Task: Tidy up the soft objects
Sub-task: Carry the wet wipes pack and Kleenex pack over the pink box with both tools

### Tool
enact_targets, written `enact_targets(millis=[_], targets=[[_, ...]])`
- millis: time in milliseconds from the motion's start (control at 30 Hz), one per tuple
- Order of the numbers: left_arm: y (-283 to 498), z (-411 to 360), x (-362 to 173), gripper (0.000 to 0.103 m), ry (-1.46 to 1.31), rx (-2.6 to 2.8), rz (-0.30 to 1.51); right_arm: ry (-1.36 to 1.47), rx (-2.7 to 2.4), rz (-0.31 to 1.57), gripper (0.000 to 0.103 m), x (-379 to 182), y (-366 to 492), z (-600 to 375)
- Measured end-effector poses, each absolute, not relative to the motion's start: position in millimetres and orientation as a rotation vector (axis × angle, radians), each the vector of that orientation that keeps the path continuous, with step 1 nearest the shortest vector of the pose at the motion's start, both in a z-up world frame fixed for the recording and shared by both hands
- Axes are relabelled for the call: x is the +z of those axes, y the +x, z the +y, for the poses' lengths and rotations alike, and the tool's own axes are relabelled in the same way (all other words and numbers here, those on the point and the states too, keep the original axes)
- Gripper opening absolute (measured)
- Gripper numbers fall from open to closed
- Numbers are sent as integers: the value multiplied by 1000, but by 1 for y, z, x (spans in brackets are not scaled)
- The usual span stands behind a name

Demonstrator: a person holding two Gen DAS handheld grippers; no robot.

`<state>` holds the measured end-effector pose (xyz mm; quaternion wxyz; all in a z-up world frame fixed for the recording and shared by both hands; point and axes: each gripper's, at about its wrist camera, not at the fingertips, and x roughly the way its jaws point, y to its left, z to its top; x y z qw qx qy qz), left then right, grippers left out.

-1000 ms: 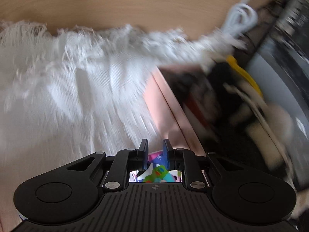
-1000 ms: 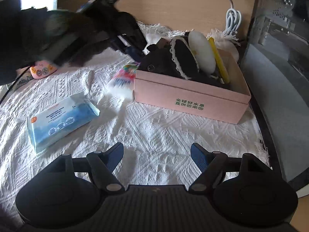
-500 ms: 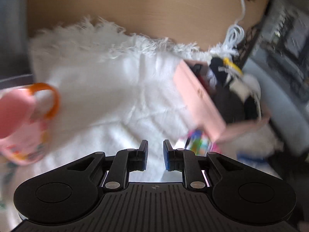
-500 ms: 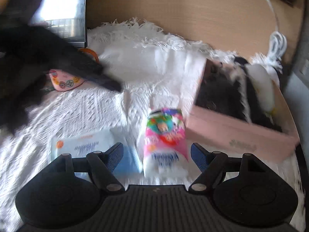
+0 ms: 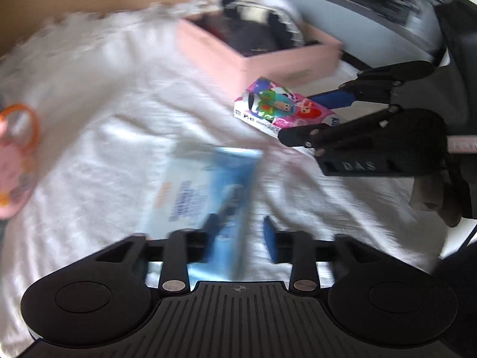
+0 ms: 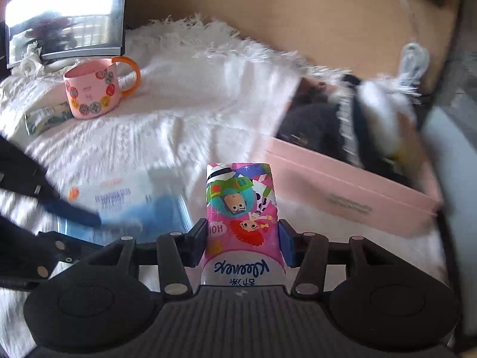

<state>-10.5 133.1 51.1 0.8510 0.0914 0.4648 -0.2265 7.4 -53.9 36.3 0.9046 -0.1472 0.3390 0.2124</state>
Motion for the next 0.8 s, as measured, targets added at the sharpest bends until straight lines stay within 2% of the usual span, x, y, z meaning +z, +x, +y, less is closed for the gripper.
enact_targets(millis=[167,267,300,400,467,533,600,667,733,800], targets=[[-7,125,49,45,200,-484,961,-309,342,651,49,32,-15,-91],[-4,123,47,39,272,-382,923,-312,282,668,49,23,-13,-104],[-4,122,44,45,310,-352,917,-301,268,676,49,21,-13,-107],[-3,125,41,48,307,-366,925,-257,258,698,52,16,-11,-116],[-1,126,42,55,291,-386,936,-244,265,703,57,13,-11,-119],[0,126,41,76,274,-425,948,-234,263,710,61,8,-9,-121],[-1,122,38,85,278,-465,948,-207,249,698,68,5,-9,-124],[-4,120,37,84,289,-458,934,-186,237,691,76,2,-8,-128],[-1,124,36,79,291,-425,920,-155,229,688,80,0,-8,-133],[5,130,34,79,310,-361,917,-118,219,691,83,-2,-9,-137]])
